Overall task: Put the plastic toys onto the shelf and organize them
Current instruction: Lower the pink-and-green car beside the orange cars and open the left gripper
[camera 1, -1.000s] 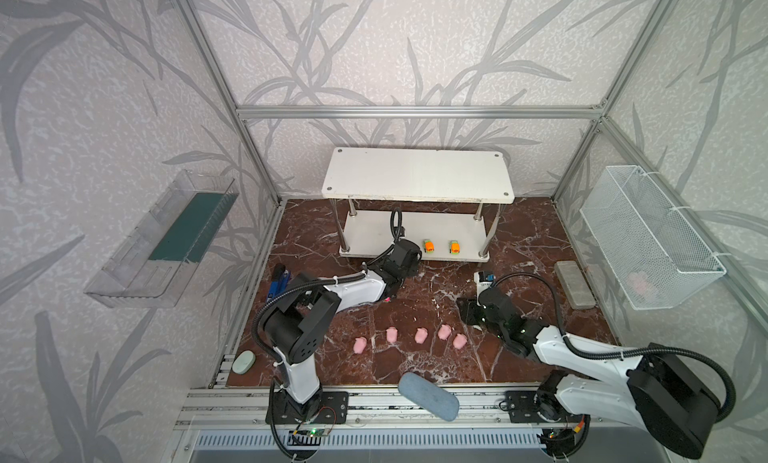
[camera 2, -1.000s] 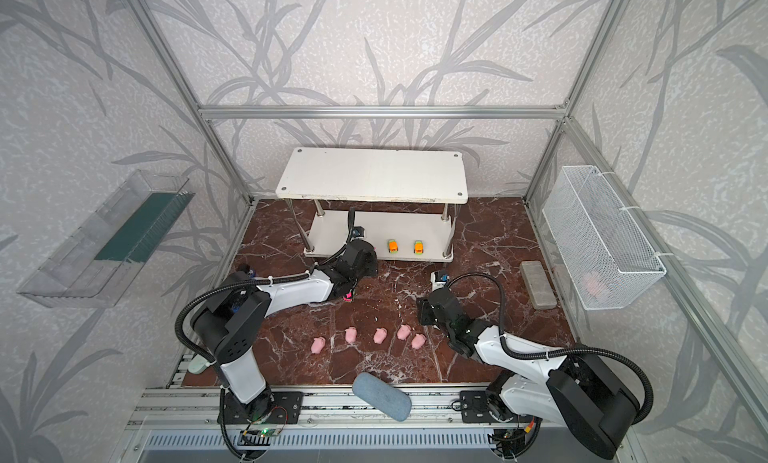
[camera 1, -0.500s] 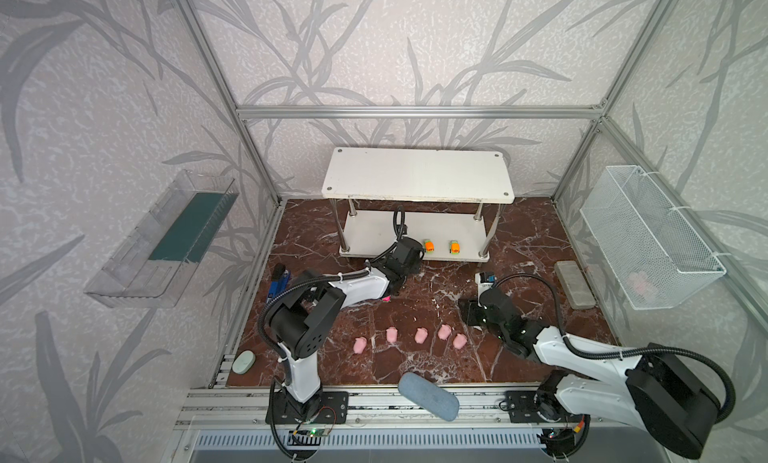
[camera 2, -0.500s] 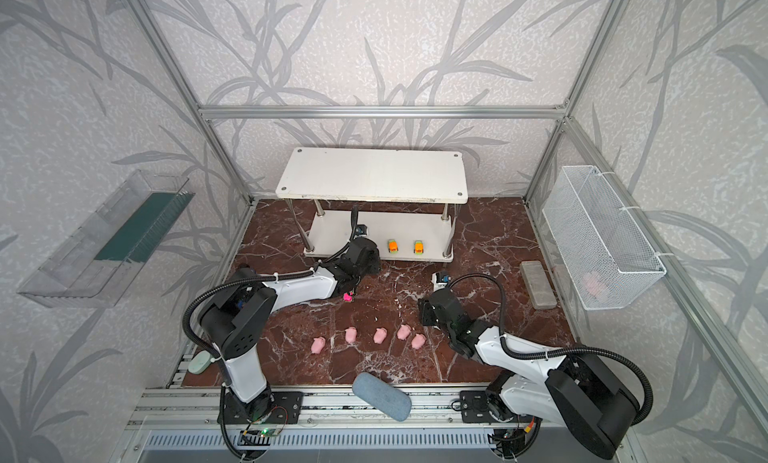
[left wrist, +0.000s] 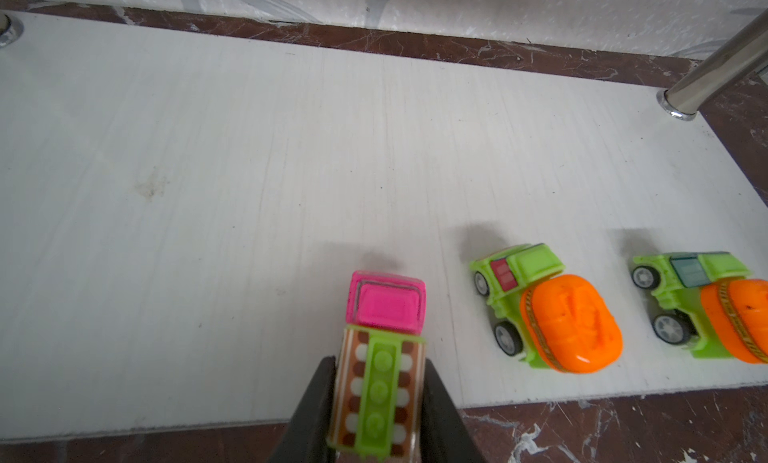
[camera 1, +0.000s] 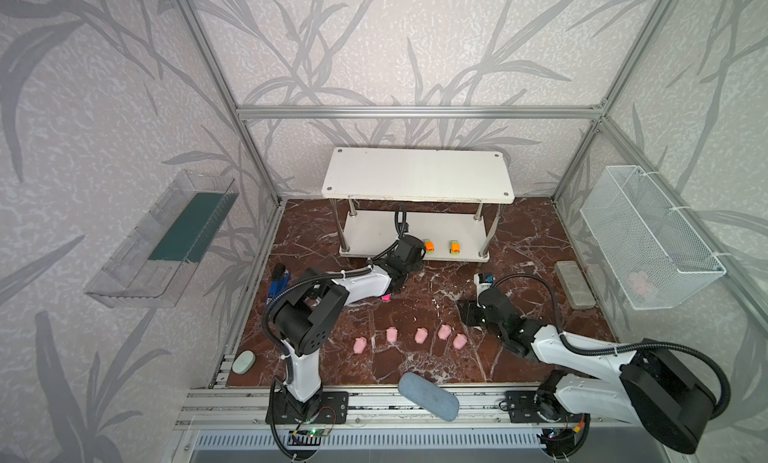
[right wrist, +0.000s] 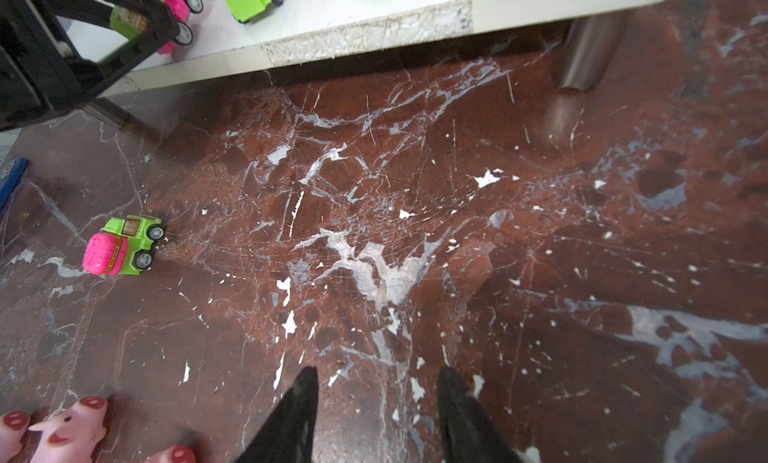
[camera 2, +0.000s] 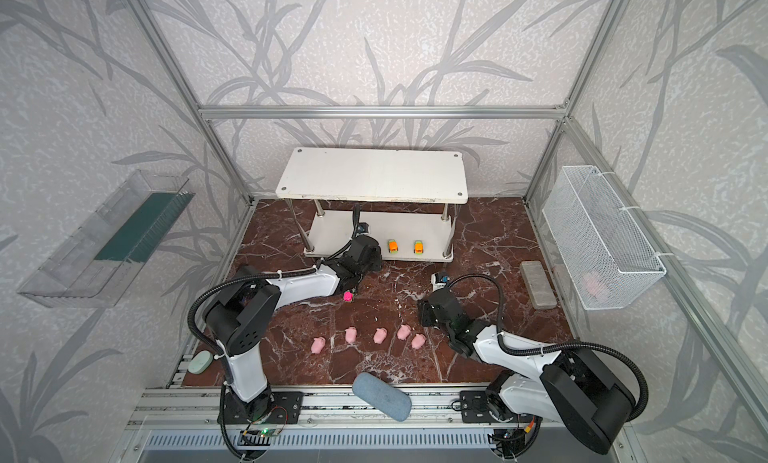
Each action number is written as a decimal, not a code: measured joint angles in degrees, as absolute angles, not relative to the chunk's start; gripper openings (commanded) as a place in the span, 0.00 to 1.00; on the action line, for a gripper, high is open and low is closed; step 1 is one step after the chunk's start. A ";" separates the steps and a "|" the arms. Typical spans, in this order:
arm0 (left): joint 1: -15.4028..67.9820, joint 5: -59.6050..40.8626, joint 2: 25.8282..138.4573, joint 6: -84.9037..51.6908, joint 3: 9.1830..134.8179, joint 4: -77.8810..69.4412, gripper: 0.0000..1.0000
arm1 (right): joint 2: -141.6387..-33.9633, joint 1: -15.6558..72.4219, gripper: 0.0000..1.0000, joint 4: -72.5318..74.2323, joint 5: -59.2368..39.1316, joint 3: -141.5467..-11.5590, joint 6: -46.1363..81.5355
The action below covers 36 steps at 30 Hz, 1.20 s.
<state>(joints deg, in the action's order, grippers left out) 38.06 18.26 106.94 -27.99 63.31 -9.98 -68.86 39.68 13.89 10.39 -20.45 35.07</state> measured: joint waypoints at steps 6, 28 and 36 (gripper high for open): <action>37.69 18.13 107.39 -27.94 63.31 -10.46 0.42 | -68.88 39.68 0.48 13.91 10.39 -20.45 35.09; 37.41 18.13 97.27 -28.49 54.11 -13.39 0.60 | -71.92 39.57 0.47 16.01 9.45 -20.45 35.35; 37.43 17.96 88.68 -28.47 49.87 -14.02 0.62 | -73.43 39.42 0.47 16.86 8.86 -20.47 35.55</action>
<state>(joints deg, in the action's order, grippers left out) 37.43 17.96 88.68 -28.47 49.87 -14.02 -73.43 39.42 16.86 8.86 -20.47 35.55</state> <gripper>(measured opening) 0.619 0.473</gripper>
